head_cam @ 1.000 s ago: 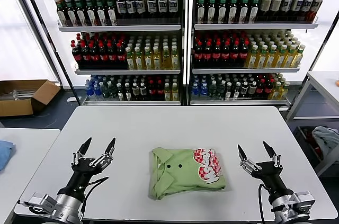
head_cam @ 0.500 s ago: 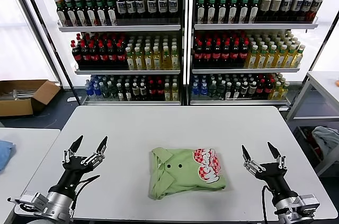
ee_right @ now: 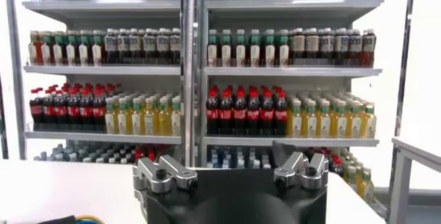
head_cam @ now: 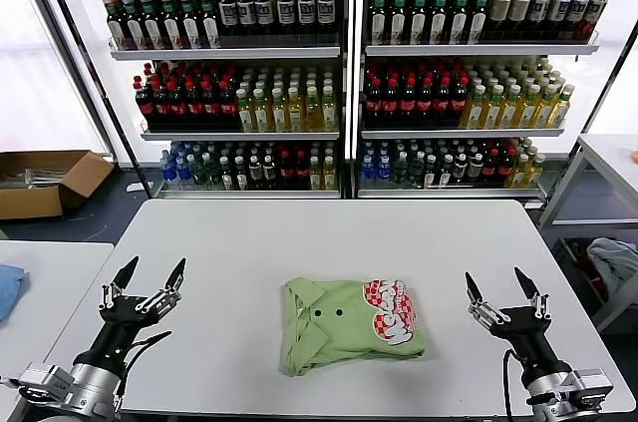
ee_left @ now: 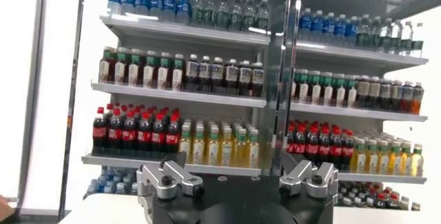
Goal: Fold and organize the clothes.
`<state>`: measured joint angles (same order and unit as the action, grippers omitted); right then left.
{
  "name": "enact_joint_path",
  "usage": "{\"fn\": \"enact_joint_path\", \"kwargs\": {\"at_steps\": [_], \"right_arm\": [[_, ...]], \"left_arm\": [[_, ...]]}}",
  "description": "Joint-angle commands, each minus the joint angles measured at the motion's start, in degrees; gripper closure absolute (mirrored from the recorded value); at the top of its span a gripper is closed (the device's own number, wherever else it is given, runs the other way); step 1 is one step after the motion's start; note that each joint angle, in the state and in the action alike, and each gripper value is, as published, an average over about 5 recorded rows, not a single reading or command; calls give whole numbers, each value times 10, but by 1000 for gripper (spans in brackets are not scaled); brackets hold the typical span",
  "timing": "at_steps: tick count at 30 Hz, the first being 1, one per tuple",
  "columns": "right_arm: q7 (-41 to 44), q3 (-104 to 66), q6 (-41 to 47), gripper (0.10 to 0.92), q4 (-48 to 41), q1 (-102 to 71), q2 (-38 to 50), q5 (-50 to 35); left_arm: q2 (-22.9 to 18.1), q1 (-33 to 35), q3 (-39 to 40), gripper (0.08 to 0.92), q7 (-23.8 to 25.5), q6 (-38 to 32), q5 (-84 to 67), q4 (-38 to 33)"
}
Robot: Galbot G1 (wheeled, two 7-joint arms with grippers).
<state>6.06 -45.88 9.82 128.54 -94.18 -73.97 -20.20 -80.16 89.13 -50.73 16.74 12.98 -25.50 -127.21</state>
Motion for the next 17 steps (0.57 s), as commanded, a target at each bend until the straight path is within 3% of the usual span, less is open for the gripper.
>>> {"fn": "enact_joint_path", "kwargs": {"at_steps": [1, 17], "right_arm": [[2, -1, 4, 203, 1, -4, 0, -3], [58, -3, 2, 203, 3, -6, 5, 10]], "left_arm": [[18, -7, -19, 177, 5, -5, 0, 28], [29, -7, -53, 177, 46, -9, -1, 27]]}}
